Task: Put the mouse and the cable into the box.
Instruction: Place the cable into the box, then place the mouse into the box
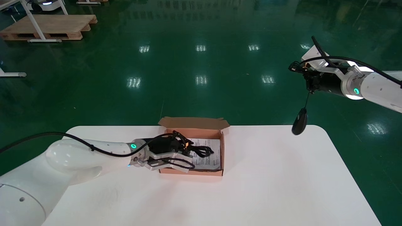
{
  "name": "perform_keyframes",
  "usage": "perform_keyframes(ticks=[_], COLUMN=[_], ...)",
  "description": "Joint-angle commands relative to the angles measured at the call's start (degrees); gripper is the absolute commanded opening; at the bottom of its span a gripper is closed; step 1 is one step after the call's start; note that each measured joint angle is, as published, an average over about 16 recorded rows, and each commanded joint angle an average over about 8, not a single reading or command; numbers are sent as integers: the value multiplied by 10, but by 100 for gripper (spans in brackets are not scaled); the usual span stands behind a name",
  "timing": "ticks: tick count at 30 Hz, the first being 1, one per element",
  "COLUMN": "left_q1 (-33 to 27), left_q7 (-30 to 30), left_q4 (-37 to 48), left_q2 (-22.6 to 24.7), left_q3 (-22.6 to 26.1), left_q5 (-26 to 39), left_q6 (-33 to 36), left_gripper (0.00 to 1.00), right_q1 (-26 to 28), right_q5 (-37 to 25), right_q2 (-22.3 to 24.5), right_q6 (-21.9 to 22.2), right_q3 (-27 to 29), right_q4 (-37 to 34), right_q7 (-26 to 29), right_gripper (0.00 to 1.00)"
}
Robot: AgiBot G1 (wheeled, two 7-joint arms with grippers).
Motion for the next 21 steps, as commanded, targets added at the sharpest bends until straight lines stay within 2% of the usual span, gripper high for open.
perform_keyframes(ticks=[1, 6, 11, 16, 21], left_q1=[0, 1, -11, -32, -37], left_q7=[1, -3, -36, -82, -112], left_q4=[-1, -5, 5, 15, -9], left_q2=[1, -7, -30, -76, -127], left_q3=[-1, -5, -15, -26, -25], left_q5=[1, -2, -10, -12, -3], left_q6=[1, 1, -39, -82, -94], left_gripper=[100, 100, 100, 100, 100], right_q1=[0, -1, -14, -41, -65], right_q5=[0, 0, 17, 58, 103], right_q2=[0, -1, 5, 20, 23], right_q6=[0, -1, -21, -65, -127], right_q3=[0, -1, 0, 5, 7], right_q4=[0, 3, 37, 94, 137], right_q7=[0, -2, -28, -70, -105], right_gripper=[0, 0, 0, 0, 0])
